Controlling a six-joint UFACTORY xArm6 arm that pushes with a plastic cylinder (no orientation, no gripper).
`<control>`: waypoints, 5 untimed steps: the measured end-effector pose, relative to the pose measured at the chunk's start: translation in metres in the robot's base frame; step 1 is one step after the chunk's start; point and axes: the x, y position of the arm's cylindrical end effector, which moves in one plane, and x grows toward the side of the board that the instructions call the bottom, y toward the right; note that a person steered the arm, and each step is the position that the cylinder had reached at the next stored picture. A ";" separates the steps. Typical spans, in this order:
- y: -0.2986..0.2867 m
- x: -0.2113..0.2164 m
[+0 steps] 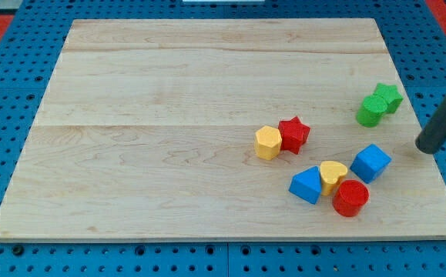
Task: Move your arm right to the blue cube
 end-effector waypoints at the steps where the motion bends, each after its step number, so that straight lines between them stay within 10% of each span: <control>1: 0.003 0.037; 5: -0.031 0.053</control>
